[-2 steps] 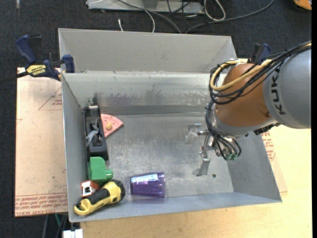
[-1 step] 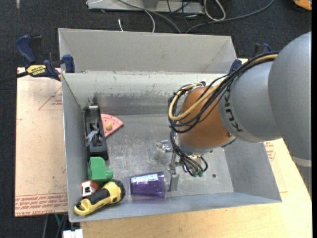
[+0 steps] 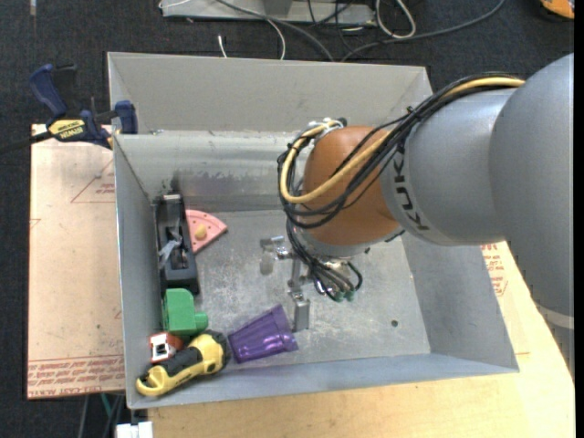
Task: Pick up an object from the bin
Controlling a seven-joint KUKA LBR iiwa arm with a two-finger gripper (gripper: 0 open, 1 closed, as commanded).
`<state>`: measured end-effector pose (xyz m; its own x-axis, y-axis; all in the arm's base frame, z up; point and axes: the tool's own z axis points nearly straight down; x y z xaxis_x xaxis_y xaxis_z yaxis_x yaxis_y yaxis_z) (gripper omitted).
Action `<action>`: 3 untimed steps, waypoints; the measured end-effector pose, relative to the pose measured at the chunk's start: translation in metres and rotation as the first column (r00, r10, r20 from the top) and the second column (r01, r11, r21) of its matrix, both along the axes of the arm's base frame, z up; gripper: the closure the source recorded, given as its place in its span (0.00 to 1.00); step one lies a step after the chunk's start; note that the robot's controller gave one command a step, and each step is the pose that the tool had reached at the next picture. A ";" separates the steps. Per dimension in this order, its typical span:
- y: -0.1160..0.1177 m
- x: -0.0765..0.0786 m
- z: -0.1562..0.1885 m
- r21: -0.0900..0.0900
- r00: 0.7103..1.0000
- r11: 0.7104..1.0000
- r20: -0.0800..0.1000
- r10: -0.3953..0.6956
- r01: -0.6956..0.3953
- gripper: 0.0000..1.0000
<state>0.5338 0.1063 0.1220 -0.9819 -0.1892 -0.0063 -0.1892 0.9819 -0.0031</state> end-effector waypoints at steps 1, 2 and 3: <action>0.080 -0.045 -0.019 0.005 0.967 0.967 -0.009 0.254 -0.253 0.00; 0.087 -0.039 -0.050 0.001 0.978 0.978 0.016 0.210 -0.210 0.00; 0.121 -0.044 -0.048 -0.032 0.934 0.933 0.006 0.358 -0.358 1.00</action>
Offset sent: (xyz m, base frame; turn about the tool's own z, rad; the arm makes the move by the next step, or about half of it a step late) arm -0.0404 0.0851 -0.0520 -0.2110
